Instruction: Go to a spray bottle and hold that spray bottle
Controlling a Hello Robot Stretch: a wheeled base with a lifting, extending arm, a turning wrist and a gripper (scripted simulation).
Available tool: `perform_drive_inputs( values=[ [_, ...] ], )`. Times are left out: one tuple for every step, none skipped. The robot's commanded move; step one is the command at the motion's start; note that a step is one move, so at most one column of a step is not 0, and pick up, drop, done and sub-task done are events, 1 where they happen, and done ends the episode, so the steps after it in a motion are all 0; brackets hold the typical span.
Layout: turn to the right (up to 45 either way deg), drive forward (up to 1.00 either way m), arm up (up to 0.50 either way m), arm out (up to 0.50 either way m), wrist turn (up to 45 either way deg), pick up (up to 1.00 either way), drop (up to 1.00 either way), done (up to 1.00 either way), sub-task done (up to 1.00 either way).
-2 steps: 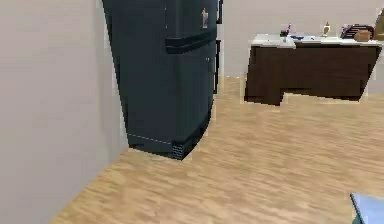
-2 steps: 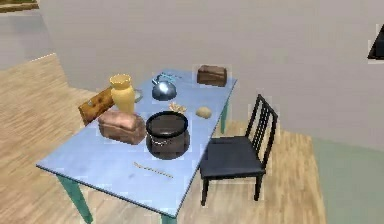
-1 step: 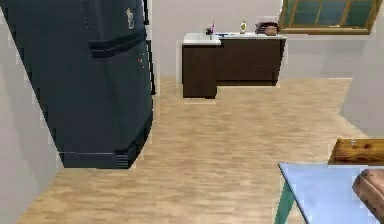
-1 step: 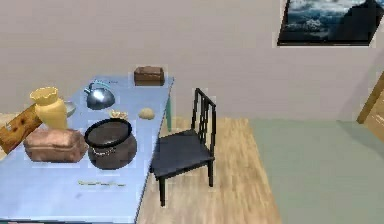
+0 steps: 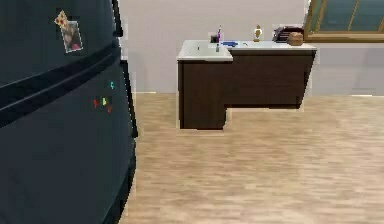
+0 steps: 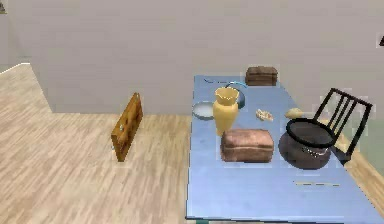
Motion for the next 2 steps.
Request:
perform_drive_inputs(
  values=[
    [18.0, 0.0, 0.0, 0.0, 0.0, 0.0, 0.0, 0.0, 0.0],
    [0.0, 0.15, 0.0, 0.0, 0.0, 0.0, 0.0, 0.0, 0.0]
  ],
)
